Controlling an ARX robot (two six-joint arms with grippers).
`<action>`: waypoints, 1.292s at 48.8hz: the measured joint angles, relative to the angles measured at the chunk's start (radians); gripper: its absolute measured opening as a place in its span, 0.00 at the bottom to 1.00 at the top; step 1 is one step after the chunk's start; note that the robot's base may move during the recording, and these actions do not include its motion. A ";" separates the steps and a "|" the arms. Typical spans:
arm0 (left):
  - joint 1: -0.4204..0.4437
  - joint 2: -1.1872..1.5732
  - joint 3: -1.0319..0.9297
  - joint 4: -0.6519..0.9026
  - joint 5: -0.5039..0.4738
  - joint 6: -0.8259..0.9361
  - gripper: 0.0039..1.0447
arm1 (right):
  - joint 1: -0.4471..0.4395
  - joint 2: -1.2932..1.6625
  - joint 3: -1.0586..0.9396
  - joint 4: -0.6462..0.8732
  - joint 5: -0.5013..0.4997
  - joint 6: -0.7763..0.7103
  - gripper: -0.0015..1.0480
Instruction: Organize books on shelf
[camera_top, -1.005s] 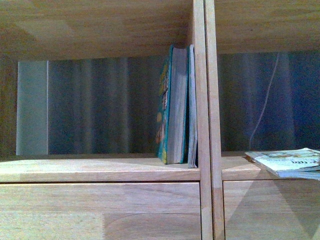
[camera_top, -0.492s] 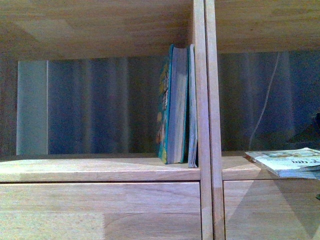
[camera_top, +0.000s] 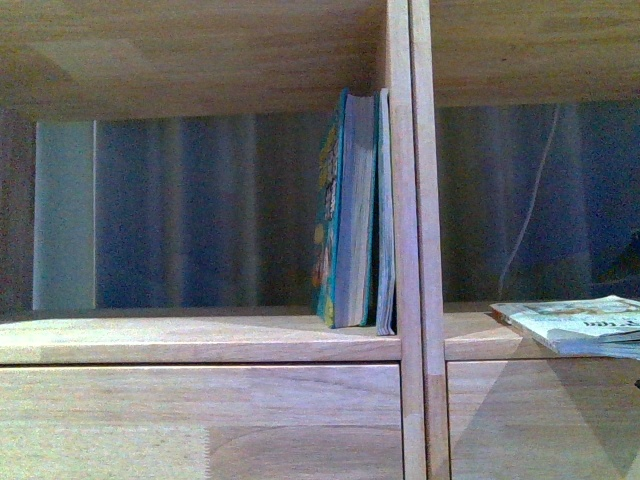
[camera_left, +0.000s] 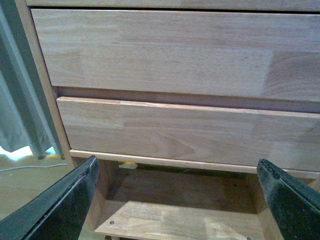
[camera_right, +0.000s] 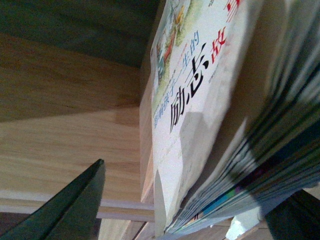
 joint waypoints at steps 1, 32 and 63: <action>0.000 0.000 0.000 0.000 0.000 0.000 0.93 | 0.001 0.003 0.002 0.000 0.003 0.002 0.81; 0.000 0.000 0.000 0.000 0.000 0.000 0.93 | -0.018 0.054 0.013 0.067 0.012 0.016 0.07; 0.195 0.232 0.020 0.234 0.506 -0.005 0.93 | -0.170 -0.492 -0.212 0.000 -0.330 -0.051 0.07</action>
